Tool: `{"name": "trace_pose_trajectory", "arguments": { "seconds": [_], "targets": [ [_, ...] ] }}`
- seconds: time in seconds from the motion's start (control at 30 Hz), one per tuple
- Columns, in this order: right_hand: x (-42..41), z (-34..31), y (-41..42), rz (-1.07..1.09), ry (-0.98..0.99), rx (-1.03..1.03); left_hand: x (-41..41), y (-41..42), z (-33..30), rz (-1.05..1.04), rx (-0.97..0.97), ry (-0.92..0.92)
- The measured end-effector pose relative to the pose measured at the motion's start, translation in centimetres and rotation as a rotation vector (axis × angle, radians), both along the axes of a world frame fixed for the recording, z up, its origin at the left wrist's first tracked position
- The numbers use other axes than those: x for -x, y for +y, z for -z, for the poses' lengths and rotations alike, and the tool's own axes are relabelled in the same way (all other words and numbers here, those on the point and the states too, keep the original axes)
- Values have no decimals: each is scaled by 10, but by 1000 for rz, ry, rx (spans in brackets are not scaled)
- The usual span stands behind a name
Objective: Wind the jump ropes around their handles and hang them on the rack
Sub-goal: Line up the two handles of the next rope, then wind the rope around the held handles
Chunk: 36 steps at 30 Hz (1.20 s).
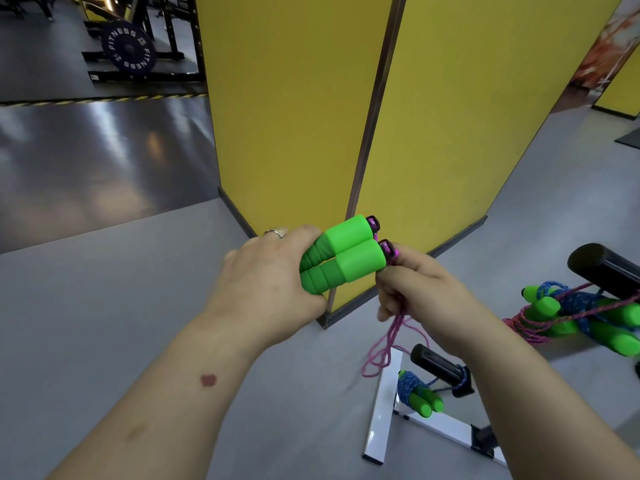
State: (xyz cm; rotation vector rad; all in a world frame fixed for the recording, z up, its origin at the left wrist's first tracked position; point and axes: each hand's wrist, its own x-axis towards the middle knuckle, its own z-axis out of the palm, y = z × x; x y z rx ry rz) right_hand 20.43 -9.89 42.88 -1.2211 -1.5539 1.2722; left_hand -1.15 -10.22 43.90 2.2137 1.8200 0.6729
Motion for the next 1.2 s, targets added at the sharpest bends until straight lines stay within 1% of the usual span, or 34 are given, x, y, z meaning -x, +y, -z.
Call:
{"name": "trace_pose_trajectory", "arguments": {
  "seconds": [0.07,0.17,0.27,0.37,0.47,0.53,0.57,0.63,0.67,0.7,0.73,0.8,0.87,0.9,0.97,1.0,1.03,1.07,1.1,1.13,1.17,1.2],
  "targets": [
    [4,-9,-5,8,5,-13,1,-3,-5,-29,-56,56],
    [9,-22,-15,51,-111,-85,1,-11,-15,-54,-179,105],
    [14,-35,-23,78,-207,-134,2,-22,-22,-51,-240,82],
    [20,-39,-26,151,-315,-150,0,-30,-25,-14,-220,36],
    [29,-34,-25,168,-590,-150,2,-30,-22,-26,-172,0],
    [36,-28,-24,59,-804,-109,3,-27,-16,-70,-124,-7],
    [40,-26,-26,-18,-941,-96,3,-25,-13,-95,-98,6],
    [46,-29,-32,-185,-1266,-135,3,-24,-5,-137,-46,88],
    [49,-36,-36,-257,-1386,-183,3,-23,-3,-143,-8,147],
    [52,-47,-39,-318,-1457,-231,3,-23,-1,-138,33,198],
    [54,-59,-40,-366,-1484,-271,3,-22,1,-121,76,237],
    [55,-86,-36,-418,-1440,-297,3,-22,0,-53,98,286],
    [50,-102,-23,-430,-1263,-261,1,-24,-4,50,43,291],
    [44,-104,-13,-408,-1123,-231,0,-25,-6,109,16,282],
    [31,-99,8,-305,-722,-140,0,-25,-10,195,-32,228],
    [23,-93,18,-238,-487,-59,0,-25,-12,213,-33,148],
    [17,-85,26,-179,-248,53,1,-24,-15,219,5,5],
    [13,-75,32,-128,-68,163,2,-23,-19,218,69,-166],
    [11,-64,36,-96,17,253,4,-21,-22,202,136,-324],
    [12,-53,36,-97,22,317,6,-19,-25,189,181,-428],
    [14,-42,34,-126,-19,353,8,-17,-26,174,205,-472],
    [19,-35,29,-164,-94,369,9,-15,-26,152,219,-478]
  ]
}}
